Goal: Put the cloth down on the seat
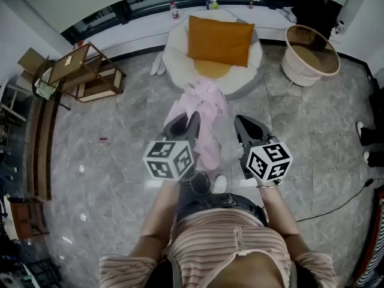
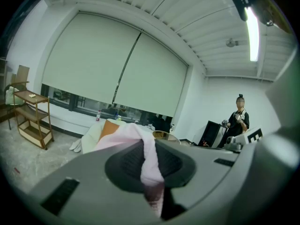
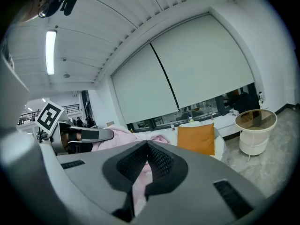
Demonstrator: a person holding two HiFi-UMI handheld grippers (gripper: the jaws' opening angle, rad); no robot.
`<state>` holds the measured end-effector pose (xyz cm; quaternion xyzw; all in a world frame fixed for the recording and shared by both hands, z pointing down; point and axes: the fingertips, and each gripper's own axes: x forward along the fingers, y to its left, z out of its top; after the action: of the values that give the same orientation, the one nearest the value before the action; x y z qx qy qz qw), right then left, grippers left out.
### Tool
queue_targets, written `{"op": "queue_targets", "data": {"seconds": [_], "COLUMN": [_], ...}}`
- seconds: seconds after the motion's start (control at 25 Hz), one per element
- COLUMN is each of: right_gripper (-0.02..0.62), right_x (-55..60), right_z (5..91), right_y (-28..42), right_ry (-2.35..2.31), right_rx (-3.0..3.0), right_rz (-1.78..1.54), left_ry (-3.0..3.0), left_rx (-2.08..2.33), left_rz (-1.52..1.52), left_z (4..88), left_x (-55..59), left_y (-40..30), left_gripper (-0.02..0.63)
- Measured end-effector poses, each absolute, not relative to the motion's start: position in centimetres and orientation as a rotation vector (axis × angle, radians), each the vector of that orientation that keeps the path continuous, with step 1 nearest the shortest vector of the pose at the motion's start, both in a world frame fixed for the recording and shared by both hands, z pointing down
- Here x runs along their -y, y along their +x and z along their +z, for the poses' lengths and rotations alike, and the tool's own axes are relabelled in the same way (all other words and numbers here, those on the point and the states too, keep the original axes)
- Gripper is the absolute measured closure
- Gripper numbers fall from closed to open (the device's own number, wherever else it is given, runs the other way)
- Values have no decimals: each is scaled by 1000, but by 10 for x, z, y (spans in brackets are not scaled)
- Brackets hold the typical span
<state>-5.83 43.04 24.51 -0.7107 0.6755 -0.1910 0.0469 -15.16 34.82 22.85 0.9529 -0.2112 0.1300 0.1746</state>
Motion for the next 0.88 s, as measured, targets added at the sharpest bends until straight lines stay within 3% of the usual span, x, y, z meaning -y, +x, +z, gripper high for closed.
{"op": "queue_targets", "data": {"seconds": [0.88], "right_gripper": [588], "right_x": [-332], "right_z": [276], "right_y": [10], "right_ry": [-2164], "right_rx": [-1990], "right_rz": [-705], "left_ry": [2686], "left_rx": [595], "left_rz": [413], "left_z": [255], "left_x": [-248], "left_y": [-89], "left_gripper": [554]}}
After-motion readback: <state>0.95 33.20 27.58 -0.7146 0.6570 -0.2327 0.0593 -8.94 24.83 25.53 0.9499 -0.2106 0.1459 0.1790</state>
